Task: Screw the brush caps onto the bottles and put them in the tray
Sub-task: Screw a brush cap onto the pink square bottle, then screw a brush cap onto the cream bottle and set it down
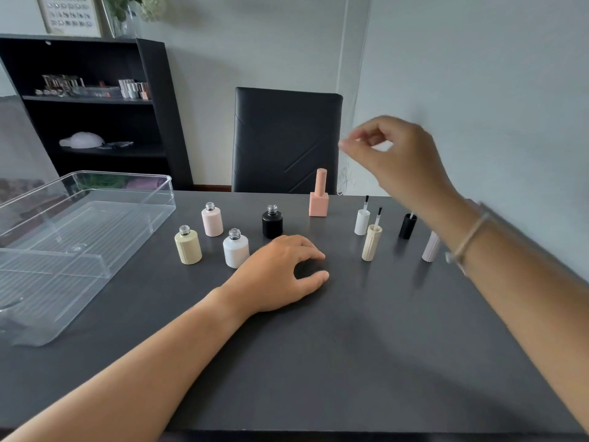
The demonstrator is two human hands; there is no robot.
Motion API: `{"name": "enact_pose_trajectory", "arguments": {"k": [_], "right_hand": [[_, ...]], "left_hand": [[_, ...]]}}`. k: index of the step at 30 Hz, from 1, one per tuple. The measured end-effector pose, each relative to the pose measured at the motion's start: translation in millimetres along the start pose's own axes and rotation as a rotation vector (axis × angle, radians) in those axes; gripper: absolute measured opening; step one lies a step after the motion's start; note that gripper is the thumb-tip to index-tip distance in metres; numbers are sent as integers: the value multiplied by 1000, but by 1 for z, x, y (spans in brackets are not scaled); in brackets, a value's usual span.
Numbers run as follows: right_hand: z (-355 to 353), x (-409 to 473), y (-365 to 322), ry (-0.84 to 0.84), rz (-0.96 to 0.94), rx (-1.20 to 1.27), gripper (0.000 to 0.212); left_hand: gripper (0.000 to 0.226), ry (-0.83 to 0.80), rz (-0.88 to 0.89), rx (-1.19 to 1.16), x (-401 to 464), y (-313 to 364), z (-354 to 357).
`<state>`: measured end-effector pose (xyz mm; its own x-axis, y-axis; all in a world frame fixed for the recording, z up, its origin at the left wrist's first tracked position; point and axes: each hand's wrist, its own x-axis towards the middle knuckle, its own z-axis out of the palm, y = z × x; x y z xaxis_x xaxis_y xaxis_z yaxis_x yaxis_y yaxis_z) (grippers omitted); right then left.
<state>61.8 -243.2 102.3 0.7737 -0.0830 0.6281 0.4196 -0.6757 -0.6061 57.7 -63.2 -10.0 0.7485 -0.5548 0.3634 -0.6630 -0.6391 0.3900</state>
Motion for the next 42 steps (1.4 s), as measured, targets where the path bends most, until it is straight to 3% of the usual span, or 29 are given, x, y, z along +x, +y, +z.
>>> {"name": "enact_pose_trajectory", "arguments": {"k": [7, 11, 15, 18, 27, 34, 42], "right_hand": [[-1, -65, 35, 97, 155, 51, 33], [6, -79, 52, 69, 211, 16, 44], [13, -83, 65, -43, 339, 6, 47], [18, -84, 69, -95, 368, -18, 36], [29, -84, 72, -125, 339, -38, 15], [29, -85, 69, -125, 316, -30, 11], [28, -87, 69, -122, 294, -24, 11]], "left_hand": [[16, 269, 39, -134, -4, 9, -13], [14, 593, 90, -190, -9, 9, -36], [16, 939, -5, -132, -21, -16, -65], [18, 1053, -127, -82, -36, -42, -83], [31, 590, -544, -26, -55, -64, -77], [35, 466, -641, -44, -55, -64, -73], [35, 445, -660, -53, -57, -67, -69]]}}
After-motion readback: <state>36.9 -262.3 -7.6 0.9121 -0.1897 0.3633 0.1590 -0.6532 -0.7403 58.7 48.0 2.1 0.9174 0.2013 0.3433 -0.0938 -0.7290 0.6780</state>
